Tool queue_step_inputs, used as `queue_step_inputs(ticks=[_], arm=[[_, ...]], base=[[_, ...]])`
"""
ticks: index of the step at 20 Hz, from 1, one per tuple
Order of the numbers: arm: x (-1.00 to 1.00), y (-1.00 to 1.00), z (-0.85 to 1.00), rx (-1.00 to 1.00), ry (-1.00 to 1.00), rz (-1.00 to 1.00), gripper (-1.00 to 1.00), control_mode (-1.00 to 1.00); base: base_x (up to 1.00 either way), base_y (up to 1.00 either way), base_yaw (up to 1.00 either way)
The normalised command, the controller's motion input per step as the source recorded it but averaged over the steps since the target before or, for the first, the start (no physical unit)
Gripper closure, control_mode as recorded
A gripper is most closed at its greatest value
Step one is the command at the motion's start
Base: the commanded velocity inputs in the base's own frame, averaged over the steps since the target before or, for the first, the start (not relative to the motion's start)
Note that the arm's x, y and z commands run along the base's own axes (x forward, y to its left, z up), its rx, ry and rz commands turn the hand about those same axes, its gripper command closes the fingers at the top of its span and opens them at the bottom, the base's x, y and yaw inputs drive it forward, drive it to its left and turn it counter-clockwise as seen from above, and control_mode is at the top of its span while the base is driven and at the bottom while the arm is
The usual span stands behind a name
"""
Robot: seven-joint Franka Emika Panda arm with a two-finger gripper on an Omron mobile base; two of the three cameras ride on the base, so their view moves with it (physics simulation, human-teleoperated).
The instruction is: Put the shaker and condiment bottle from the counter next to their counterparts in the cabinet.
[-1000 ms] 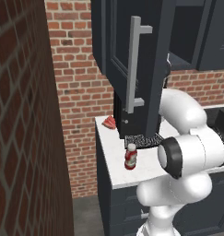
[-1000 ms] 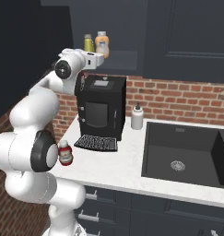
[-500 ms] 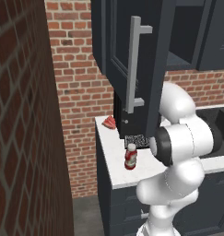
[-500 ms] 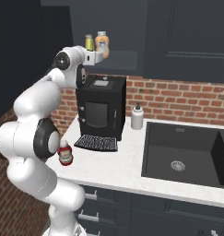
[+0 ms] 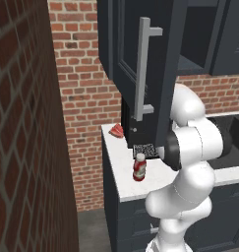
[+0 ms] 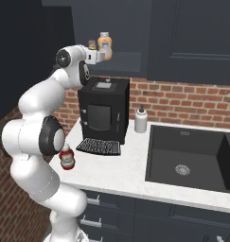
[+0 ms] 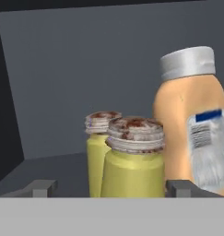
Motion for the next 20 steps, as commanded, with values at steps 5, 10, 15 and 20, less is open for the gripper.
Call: queue_step_inputs(ticks=[5,10,15,20], arm=[[0.0,0.0,0.0,0.0,0.0,0.0,-1.0,-1.0],[-0.01,-0.04,0.0,0.0,0.0,0.0,-1.0,-1.0],[-0.31,-0.36,0.0,0.0,-0.02,0.0,-1.0,-1.0],[-0.51,-0.53,0.0,0.0,-0.06,0.01,-1.0,-1.0]], base=[[0.0,0.0,0.0],[0.0,0.0,0.0],[0.0,0.0,0.0],[0.0,0.0,0.0]])
